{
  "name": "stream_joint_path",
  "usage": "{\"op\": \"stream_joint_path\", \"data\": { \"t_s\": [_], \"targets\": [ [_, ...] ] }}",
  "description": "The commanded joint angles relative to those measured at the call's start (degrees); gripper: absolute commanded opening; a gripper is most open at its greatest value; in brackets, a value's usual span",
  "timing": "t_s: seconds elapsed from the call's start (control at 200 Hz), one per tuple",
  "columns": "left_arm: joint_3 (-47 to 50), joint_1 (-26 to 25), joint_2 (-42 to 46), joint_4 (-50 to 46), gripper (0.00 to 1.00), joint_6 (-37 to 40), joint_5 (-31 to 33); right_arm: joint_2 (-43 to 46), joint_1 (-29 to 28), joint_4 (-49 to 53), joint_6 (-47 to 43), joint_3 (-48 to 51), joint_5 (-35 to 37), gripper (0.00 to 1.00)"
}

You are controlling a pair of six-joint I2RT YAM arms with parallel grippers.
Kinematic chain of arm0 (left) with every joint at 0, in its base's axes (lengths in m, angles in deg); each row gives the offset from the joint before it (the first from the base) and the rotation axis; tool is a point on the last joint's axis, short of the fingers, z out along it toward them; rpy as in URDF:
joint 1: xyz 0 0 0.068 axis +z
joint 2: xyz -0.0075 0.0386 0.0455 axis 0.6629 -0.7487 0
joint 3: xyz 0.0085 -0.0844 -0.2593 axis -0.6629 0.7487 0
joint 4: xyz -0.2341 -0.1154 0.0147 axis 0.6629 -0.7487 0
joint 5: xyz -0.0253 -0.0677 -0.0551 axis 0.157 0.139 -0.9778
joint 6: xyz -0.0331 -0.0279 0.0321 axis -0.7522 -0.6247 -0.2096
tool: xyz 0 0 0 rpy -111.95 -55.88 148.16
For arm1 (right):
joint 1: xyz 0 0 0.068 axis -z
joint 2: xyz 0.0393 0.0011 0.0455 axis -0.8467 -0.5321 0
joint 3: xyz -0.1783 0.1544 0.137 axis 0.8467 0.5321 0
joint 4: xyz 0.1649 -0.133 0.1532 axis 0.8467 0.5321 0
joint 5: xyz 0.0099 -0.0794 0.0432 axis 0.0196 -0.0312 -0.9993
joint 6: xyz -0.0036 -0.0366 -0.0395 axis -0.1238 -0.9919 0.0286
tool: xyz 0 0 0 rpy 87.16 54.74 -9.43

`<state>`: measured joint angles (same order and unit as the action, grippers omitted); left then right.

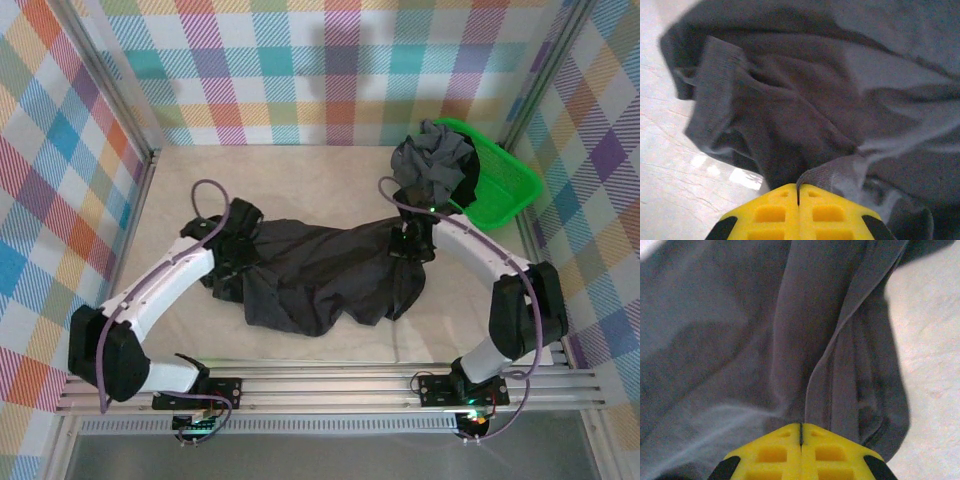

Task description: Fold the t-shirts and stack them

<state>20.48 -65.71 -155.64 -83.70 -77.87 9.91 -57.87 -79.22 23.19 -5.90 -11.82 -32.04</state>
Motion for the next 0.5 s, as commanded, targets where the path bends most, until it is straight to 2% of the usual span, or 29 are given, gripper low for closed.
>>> {"op": "stream_joint_path", "data": {
  "t_s": [0.0,0.07,0.145,0.21,0.345,0.425,0.495],
  "targets": [
    [1.1,4.4,2.3,-2.4,0.00,2.0,0.8,-0.9,4.6,2.5,-2.5,-1.4,2.3,0.00],
    [1.1,6.8,2.6,-2.0,0.00,2.8,-0.2,-2.6,7.1,2.1,-3.6,-3.1,-0.1,0.00],
    [0.8,8.3,2.5,-1.9,0.00,3.5,-0.9,-4.8,7.2,3.9,-5.1,-5.8,-4.7,0.01],
    [0.4,9.1,2.6,-2.3,0.00,4.0,-0.5,-5.0,5.1,5.4,-4.2,-5.2,-5.6,0.13],
    [0.2,12.5,3.3,-1.8,0.00,5.1,-0.7,-1.3,1.4,1.5,1.3,5.2,-8.0,0.40],
    [-1.6,15.0,3.1,-1.9,0.00,6.2,-1.2,0.5,0.8,-0.7,4.3,9.7,-10.5,0.51],
    [-4.2,17.4,2.6,-2.5,0.00,7.3,-0.8,1.2,0.3,-1.3,5.4,12.0,-11.6,0.56]
  ]
}}
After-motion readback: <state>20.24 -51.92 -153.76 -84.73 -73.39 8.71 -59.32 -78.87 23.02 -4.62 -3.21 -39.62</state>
